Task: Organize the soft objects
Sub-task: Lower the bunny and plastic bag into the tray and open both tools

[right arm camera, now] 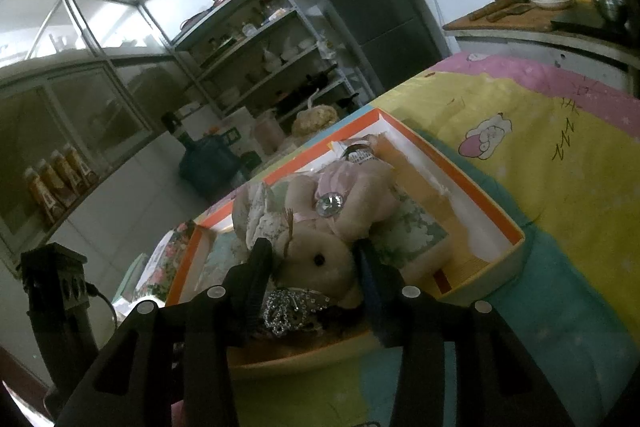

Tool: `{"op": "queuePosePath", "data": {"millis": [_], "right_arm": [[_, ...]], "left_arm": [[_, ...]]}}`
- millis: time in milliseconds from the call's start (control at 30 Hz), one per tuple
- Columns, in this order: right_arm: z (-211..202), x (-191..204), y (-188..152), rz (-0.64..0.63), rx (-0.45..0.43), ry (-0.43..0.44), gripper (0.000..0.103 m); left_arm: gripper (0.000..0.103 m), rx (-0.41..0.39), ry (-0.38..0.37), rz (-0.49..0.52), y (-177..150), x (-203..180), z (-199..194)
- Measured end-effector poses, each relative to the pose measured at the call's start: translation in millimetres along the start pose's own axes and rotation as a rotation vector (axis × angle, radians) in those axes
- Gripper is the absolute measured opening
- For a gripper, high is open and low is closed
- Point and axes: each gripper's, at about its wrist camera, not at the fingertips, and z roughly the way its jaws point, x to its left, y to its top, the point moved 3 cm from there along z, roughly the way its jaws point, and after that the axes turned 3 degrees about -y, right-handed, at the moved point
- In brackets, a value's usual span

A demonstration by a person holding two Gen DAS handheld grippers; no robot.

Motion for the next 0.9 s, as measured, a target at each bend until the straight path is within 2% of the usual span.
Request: {"op": "queuePosePath", "data": {"millis": [367, 533, 633, 833, 900], "right_arm": [[0, -1, 4, 0.026, 0.005, 0.004, 0.057], [-6, 1, 8, 0.032, -0.012, 0.006, 0.059], [-8, 2, 9, 0.034, -0.022, 0.008, 0.059], [-14, 6, 10, 0.036, -0.037, 0.006, 0.061], [-16, 8, 10, 0.034, -0.043, 0.007, 0.066]], "left_arm": [[0.074, -0.020, -0.043, 0.001, -2, -7, -6], [0.076, -0.032, -0.046, 0.000, -1, -8, -11], [0.084, -0.051, -0.041, 0.001, 0, -8, -16], [0.085, -0.091, -0.041, 0.002, 5, -4, -30], [0.085, -0.110, -0.041, 0.003, 6, -4, -35]]}}
